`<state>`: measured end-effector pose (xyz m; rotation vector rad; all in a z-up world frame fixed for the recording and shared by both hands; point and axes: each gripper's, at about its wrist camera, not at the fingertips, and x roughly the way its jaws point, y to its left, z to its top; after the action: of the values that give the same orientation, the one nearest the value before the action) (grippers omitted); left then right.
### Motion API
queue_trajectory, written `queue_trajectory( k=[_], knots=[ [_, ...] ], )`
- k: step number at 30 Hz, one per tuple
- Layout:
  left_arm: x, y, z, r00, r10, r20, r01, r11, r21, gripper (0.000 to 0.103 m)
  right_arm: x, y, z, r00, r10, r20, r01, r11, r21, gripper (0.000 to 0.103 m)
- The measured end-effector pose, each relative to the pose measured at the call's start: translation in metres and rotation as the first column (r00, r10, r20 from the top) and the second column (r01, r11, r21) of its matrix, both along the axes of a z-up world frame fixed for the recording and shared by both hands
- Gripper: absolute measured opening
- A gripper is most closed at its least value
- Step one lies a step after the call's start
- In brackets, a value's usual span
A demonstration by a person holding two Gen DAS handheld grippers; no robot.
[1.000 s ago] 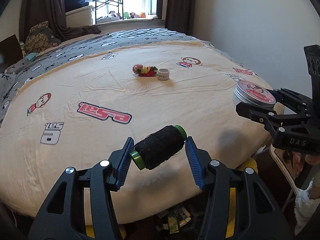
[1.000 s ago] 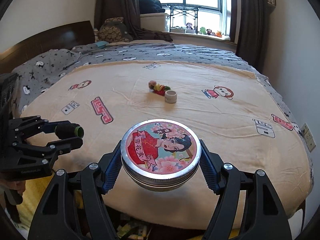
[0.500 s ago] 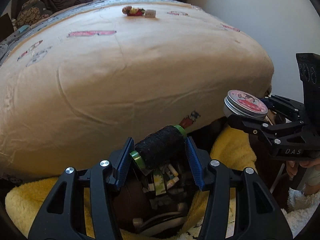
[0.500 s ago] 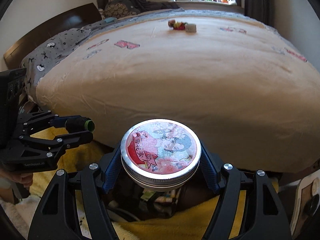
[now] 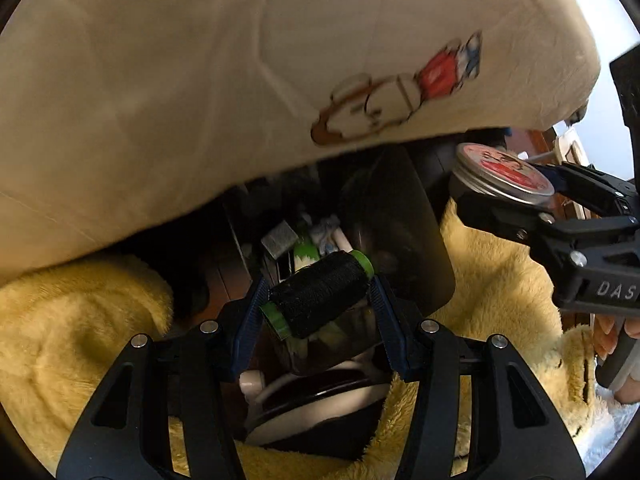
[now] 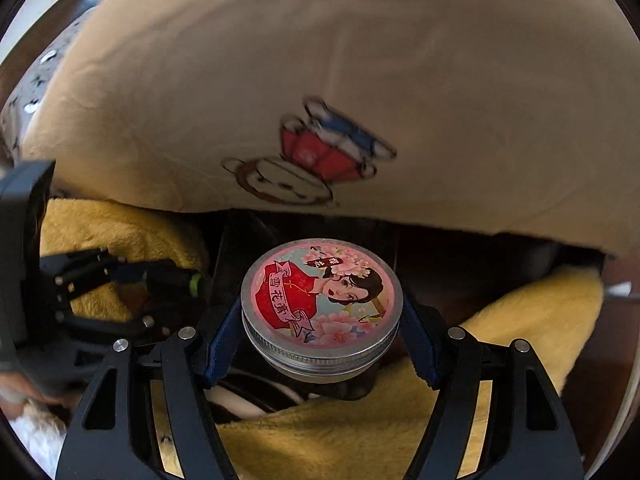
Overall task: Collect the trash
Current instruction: 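Carry the tin and spool down into the bin and release them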
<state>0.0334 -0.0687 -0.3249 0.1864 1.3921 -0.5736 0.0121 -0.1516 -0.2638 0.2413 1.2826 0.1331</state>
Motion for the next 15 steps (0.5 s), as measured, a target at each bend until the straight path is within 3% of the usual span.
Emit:
queue_trajectory(
  k=[8,15],
  knots=[
    [0.001,-0.002,-0.011,1.000,-0.009,-0.022,0.009,1.000,-0.005,0.051,0.005,0.001,-0.020,0.998,-0.043,-0.054,0.045,0.999,0.031,0.072],
    [0.003,0.001,0.001,1.000,0.009,0.029,-0.010,1.000,0.008,0.077,0.013,-0.004,-0.008,0.999,-0.048,-0.024,0.048,0.999,-0.001,0.084]
  ],
)
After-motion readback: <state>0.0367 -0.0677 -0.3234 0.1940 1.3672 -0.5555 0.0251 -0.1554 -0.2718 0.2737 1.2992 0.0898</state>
